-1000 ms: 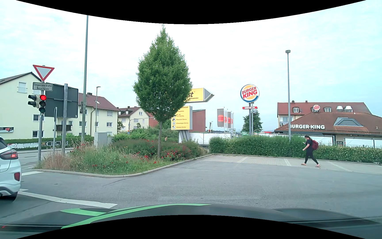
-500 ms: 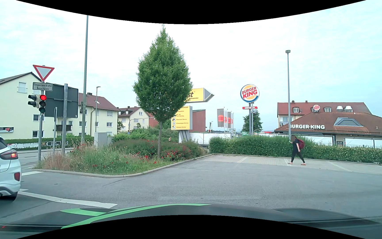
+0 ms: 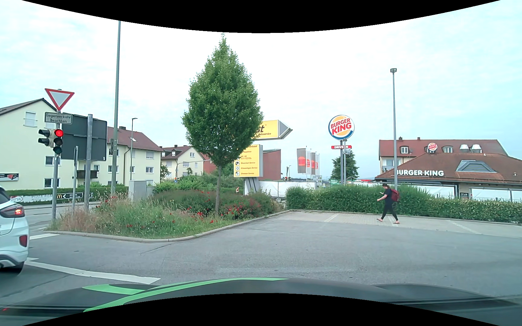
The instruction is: Follow the waypoints while adhering to traffic rules and regulations
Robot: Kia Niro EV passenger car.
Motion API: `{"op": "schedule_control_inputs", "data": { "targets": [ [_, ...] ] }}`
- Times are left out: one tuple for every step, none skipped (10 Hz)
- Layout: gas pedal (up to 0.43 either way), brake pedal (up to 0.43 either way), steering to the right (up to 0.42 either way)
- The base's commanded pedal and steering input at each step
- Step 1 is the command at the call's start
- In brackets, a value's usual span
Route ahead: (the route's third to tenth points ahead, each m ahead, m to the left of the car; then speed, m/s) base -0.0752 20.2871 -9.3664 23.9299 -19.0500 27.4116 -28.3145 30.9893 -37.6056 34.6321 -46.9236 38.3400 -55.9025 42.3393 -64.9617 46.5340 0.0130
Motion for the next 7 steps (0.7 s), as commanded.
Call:
{"op": "schedule_control_inputs", "data": {
  "targets": [
    [0.000, 0.287, -0.359],
    [0.000, 0.287, -0.359],
    [0.000, 0.287, -0.359],
    [0.000, 0.287, -0.359],
    [0.000, 0.287, -0.359],
    [0.000, 0.287, -0.359],
    [0.000, 0.287, -0.359]
  ]
}}
